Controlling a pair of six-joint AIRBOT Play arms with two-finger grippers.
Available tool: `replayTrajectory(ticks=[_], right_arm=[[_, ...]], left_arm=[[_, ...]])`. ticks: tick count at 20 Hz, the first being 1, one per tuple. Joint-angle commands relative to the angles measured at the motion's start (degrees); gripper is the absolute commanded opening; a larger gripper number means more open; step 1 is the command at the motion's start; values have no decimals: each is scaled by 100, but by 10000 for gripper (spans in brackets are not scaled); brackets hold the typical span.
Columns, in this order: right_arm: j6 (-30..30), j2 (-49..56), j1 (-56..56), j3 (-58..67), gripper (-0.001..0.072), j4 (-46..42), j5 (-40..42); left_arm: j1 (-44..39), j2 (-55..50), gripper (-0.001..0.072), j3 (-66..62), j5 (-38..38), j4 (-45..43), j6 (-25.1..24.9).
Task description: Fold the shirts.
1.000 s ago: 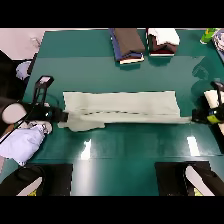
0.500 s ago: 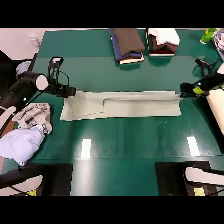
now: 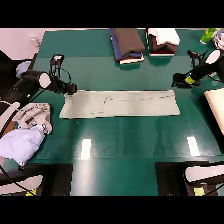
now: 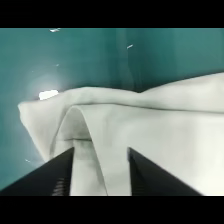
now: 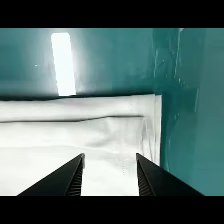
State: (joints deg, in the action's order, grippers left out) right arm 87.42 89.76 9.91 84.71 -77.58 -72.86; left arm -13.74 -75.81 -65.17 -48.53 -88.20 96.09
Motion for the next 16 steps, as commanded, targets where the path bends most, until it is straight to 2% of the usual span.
replayTrajectory(ticks=[1,2,3,8,11,14,15,16], right_arm=[[-101,-168,273,-310,527,2,-184],[-103,-251,389,-581,533,0,-181],[-160,-291,468,-831,532,0,-142],[-162,-151,496,-1582,529,155,155],[-162,-94,326,-1781,503,289,459],[-160,-94,208,-1790,431,295,586],[-160,-94,201,-1790,376,295,577],[-166,-94,201,-1790,214,291,566]], left_arm=[[2,2,193,-170,-682,94,-52],[2,-2,71,-164,-813,136,-72],[2,-7,25,-164,-857,166,-70],[-11,-39,24,-164,-664,815,-72],[-11,-39,24,-164,-667,844,-74],[-11,-39,24,-164,-667,896,-72],[-11,-39,24,-164,-662,944,-72],[-11,-39,24,-164,-636,1023,-70]])
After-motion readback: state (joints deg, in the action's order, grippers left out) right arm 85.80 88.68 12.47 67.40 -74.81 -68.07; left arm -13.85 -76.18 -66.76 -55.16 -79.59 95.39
